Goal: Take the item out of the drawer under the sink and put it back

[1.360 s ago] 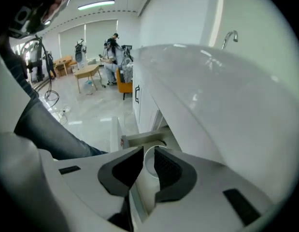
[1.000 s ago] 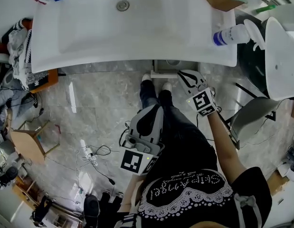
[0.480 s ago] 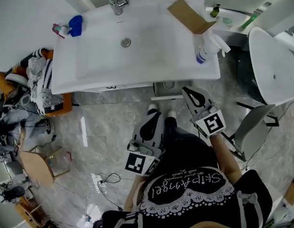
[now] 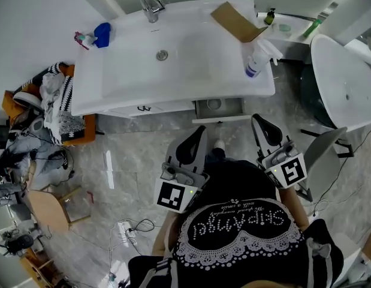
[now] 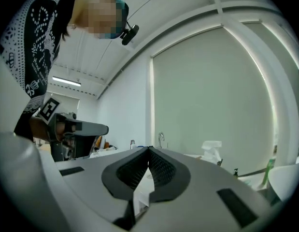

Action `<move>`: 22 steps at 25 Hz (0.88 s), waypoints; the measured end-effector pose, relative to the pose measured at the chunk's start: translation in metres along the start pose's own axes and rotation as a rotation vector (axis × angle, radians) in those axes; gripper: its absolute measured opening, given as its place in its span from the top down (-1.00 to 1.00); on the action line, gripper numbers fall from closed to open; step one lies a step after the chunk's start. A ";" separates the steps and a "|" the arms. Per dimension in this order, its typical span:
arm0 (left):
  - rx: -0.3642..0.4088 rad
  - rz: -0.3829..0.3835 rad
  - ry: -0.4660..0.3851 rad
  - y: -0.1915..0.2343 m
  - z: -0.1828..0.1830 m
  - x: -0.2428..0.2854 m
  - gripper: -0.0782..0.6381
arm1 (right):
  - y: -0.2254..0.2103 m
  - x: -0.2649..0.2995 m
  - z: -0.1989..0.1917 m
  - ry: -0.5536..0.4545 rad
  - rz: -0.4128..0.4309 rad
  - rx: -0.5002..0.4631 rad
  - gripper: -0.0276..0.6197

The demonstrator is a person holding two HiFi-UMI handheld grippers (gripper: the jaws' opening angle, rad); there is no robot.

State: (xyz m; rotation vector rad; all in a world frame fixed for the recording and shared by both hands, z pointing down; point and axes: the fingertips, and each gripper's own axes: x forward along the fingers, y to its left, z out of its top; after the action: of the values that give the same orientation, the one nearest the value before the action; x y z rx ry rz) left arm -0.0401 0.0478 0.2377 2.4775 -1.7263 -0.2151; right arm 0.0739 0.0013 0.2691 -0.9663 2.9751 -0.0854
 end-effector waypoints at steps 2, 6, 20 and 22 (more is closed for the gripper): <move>0.010 -0.005 -0.023 0.002 0.009 0.000 0.77 | 0.003 -0.007 0.005 -0.004 -0.009 0.003 0.86; -0.009 -0.016 -0.024 0.004 0.013 -0.007 0.77 | 0.009 -0.025 0.009 -0.006 -0.039 0.015 0.86; 0.195 -0.240 0.156 -0.058 -0.043 0.041 0.77 | 0.015 -0.025 0.011 -0.010 -0.073 0.032 0.86; 0.202 -0.238 0.172 -0.058 -0.048 0.043 0.77 | 0.019 -0.021 0.007 0.008 -0.050 0.038 0.86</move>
State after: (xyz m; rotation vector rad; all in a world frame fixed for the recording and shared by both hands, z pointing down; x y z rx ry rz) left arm 0.0367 0.0285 0.2723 2.7501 -1.4495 0.1575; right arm 0.0798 0.0289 0.2612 -1.0391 2.9449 -0.1467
